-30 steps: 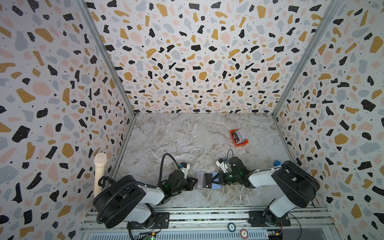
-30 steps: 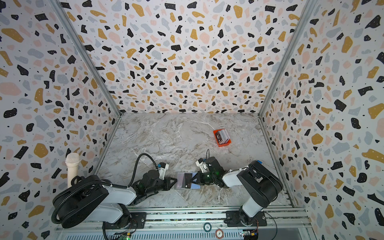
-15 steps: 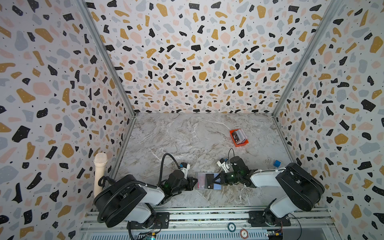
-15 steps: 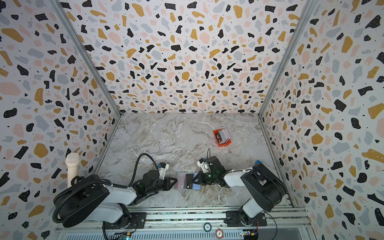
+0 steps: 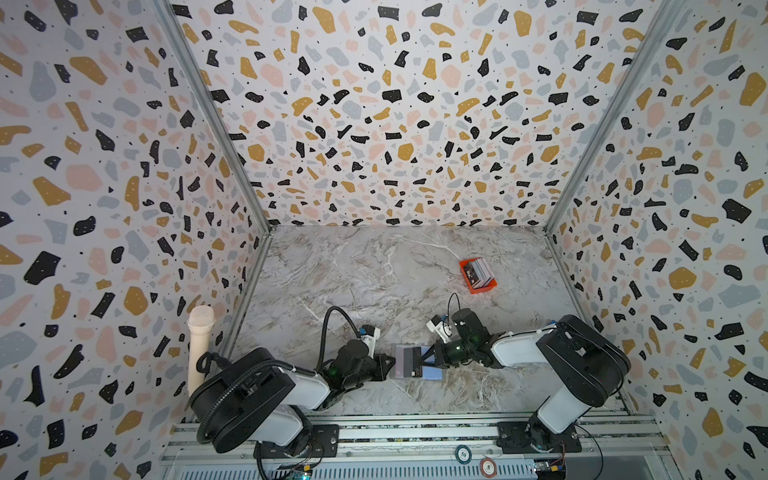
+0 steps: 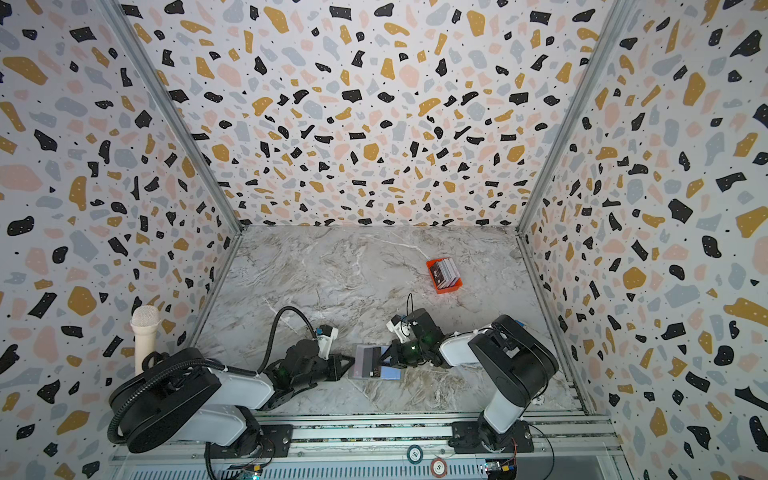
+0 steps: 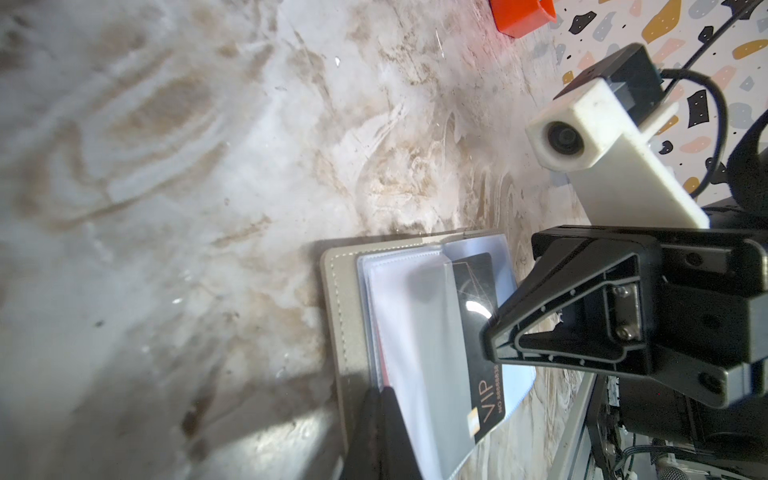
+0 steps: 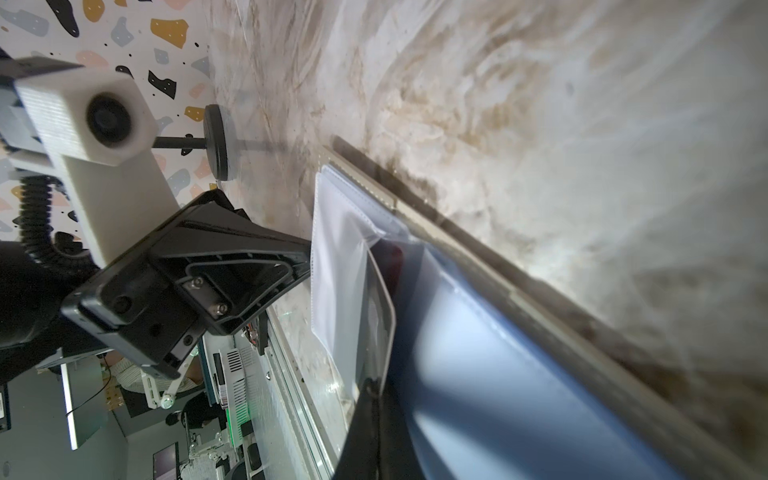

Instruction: Put the credit cards into the card holder

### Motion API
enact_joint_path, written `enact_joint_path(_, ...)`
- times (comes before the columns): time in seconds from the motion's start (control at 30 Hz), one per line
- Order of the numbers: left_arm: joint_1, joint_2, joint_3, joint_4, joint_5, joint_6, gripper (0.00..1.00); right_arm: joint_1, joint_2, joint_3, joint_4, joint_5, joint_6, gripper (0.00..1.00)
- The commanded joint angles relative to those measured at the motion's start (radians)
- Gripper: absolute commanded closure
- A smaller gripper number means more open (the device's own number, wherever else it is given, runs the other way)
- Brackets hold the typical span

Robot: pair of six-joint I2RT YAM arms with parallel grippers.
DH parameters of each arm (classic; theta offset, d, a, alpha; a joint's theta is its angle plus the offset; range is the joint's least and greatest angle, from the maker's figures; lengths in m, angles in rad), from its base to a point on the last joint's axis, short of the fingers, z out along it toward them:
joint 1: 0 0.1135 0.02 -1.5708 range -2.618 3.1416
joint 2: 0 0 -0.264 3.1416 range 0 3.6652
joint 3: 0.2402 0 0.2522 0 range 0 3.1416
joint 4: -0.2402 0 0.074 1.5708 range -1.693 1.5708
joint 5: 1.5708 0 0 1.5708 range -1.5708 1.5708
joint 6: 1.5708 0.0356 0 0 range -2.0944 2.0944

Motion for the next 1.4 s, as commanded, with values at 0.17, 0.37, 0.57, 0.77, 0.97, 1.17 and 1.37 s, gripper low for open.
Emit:
enact_joint_path(0.17, -0.003, 0.012, -0.009, 0.009, 0.024, -0.019, 1.0, 0.062, 0.067, 0.021, 0.034, 0.074, 0.04, 1.0)
enact_joint_path(0.37, -0.004, -0.027, -0.019, -0.005, 0.022, -0.023, 1.0, 0.074, 0.092, 0.022, 0.056, 0.089, 0.048, 1.0)
enact_joint_path(0.57, -0.004, -0.152, -0.027, -0.119, -0.066, -0.045, 1.0, 0.074, 0.084, 0.013, 0.056, 0.09, 0.04, 1.0)
enact_joint_path(0.77, -0.003, -0.142, 0.007, -0.181, -0.067, 0.004, 1.0, 0.077, 0.087, 0.026, 0.04, 0.091, 0.032, 1.0)
enact_joint_path(0.97, -0.008, -0.066, 0.001, -0.136, -0.041, -0.008, 1.0, 0.101, 0.097, 0.055, 0.023, 0.114, 0.037, 1.0)
enact_joint_path(1.17, -0.018, -0.067, -0.006, -0.134, -0.035, -0.018, 1.0, 0.127, 0.107, 0.087, 0.011, 0.129, 0.051, 1.0)
enact_joint_path(1.37, -0.018, -0.149, -0.017, -0.191, -0.066, -0.023, 1.0, 0.128, 0.06, 0.1, -0.047, 0.161, 0.033, 1.0)
